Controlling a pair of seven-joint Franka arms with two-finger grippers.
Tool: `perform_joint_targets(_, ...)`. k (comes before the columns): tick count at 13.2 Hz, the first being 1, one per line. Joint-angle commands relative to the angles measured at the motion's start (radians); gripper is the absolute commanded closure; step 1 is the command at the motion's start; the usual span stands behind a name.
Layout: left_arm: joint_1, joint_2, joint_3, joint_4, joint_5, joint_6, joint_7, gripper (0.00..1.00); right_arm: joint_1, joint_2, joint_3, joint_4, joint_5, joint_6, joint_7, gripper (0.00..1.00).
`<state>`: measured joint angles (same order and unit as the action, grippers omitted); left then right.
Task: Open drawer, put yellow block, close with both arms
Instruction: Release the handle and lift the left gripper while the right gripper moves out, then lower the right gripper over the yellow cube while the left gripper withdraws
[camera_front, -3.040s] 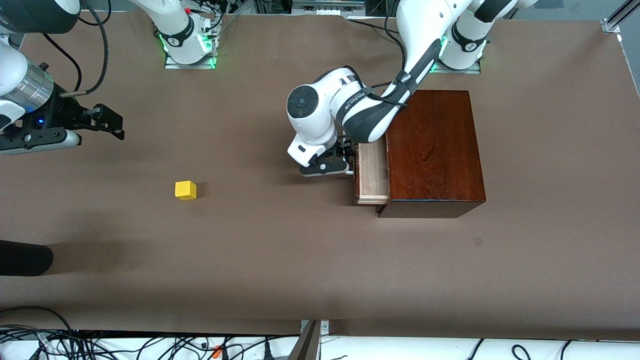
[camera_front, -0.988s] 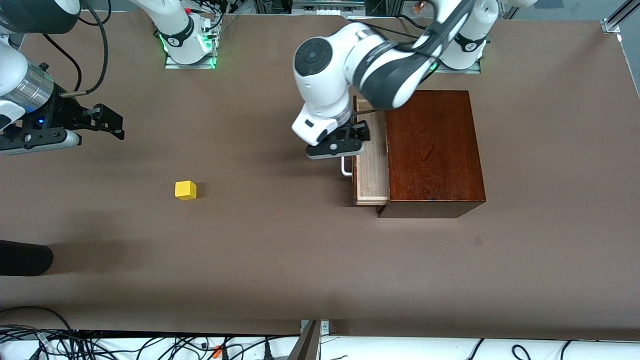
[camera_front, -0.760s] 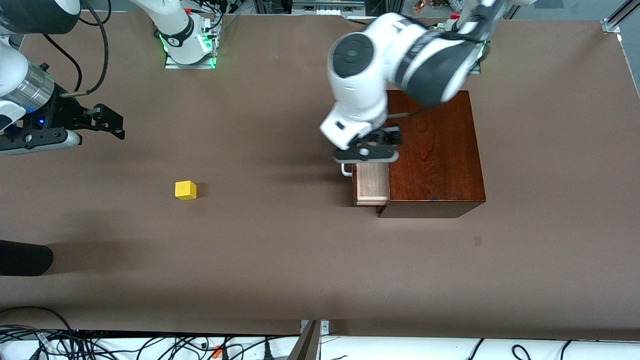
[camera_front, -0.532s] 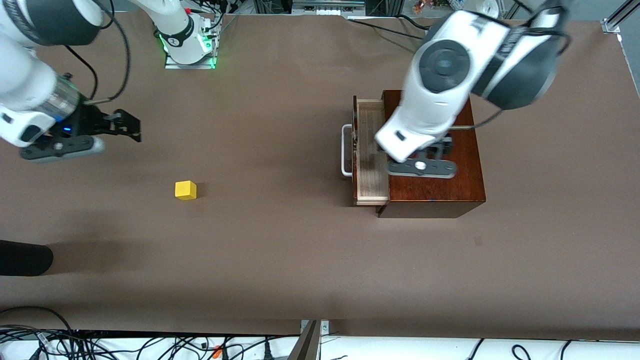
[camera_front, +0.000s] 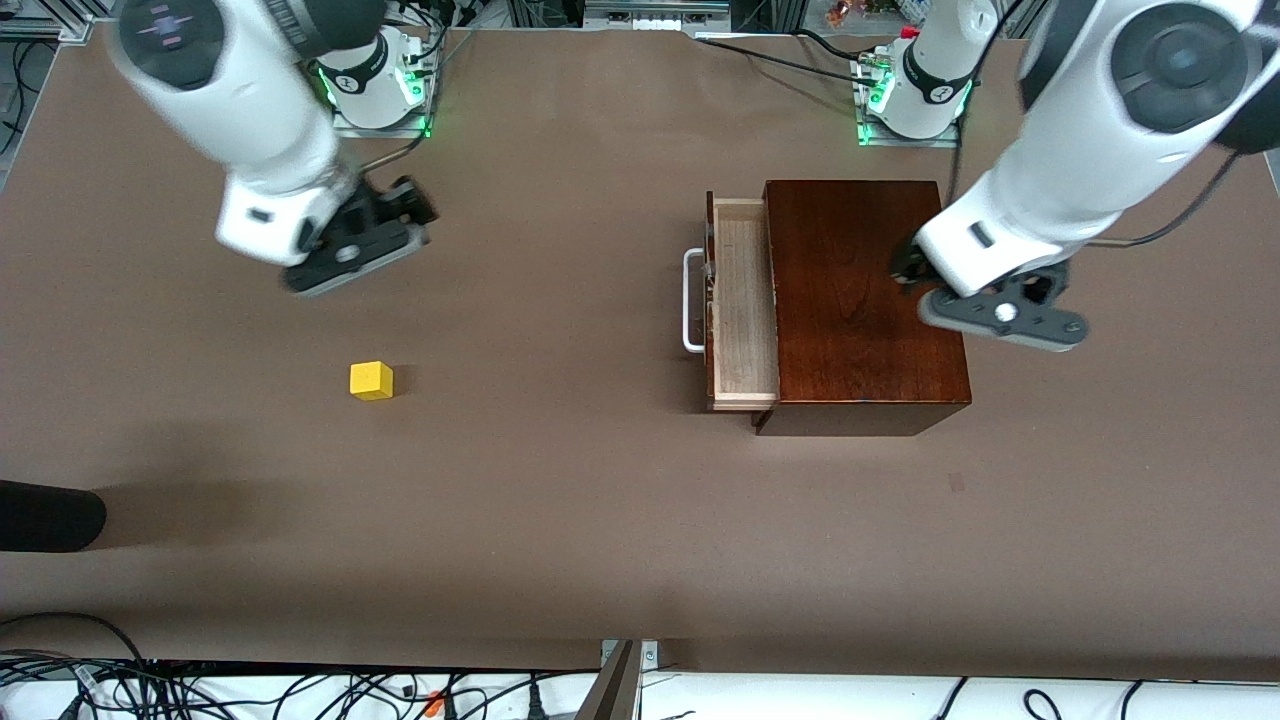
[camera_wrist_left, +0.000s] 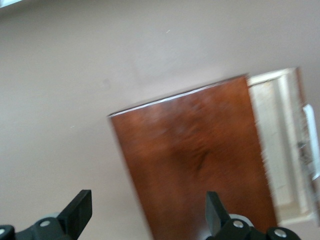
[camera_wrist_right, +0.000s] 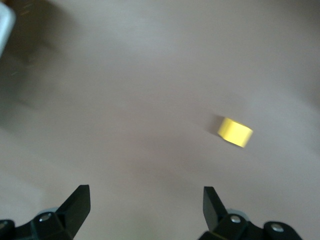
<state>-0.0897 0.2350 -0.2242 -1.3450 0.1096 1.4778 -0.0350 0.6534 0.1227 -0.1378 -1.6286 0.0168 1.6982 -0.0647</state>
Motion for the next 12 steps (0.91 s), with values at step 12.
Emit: perform_joint_targets(12,0.007,-0.260,0.192,-0.398,-0.084,0.222,-0.049,0.00,0.113,0.242,0.032,0.259,-0.034,0.018,-0.076,0.00)
